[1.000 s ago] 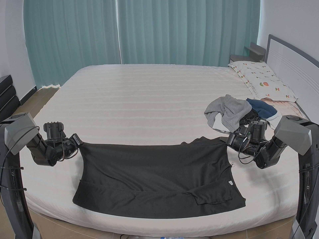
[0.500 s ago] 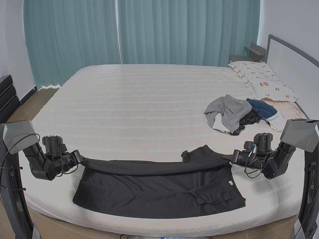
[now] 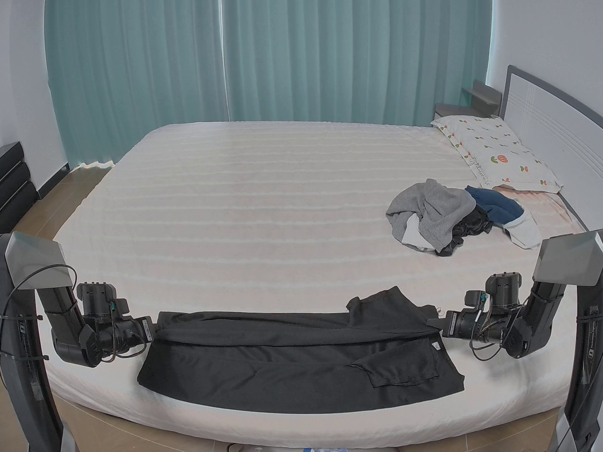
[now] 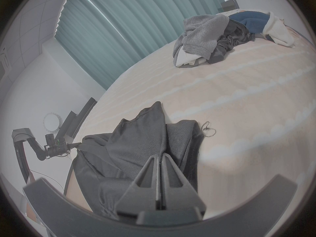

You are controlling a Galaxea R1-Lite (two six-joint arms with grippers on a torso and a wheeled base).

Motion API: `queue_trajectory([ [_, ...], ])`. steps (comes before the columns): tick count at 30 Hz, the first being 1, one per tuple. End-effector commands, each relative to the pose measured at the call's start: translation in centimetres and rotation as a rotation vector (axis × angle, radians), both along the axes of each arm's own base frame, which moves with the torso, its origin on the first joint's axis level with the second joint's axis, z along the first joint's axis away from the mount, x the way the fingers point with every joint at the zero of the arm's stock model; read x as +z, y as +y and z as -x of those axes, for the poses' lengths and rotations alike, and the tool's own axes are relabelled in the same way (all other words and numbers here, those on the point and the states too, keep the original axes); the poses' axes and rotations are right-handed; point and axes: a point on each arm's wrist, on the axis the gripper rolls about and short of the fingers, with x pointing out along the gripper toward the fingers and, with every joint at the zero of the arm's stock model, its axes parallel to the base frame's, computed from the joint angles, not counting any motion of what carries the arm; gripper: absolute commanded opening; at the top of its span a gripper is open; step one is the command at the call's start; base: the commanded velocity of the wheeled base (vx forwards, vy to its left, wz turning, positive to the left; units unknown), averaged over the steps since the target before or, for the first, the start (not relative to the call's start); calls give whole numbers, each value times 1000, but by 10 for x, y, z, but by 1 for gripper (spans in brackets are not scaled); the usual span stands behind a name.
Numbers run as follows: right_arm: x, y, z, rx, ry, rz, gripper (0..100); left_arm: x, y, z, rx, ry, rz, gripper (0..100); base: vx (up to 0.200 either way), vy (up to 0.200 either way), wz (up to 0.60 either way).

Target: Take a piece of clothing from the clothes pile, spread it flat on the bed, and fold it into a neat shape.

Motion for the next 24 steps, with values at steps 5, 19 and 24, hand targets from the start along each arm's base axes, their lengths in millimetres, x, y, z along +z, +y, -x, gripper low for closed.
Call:
queue_trajectory([
  [5, -12, 0, 11, 4, 35, 6, 0, -4, 0, 6, 1, 28, 1, 0, 0, 0, 0],
  [19, -15, 0, 15, 4, 40, 3, 100, -5, -2, 11, -4, 46, 1, 100, 0, 0, 0],
  [24, -8, -1, 14, -5, -14, -10, 100, 3, -1, 12, 6, 21, 1, 100, 0, 0, 0],
])
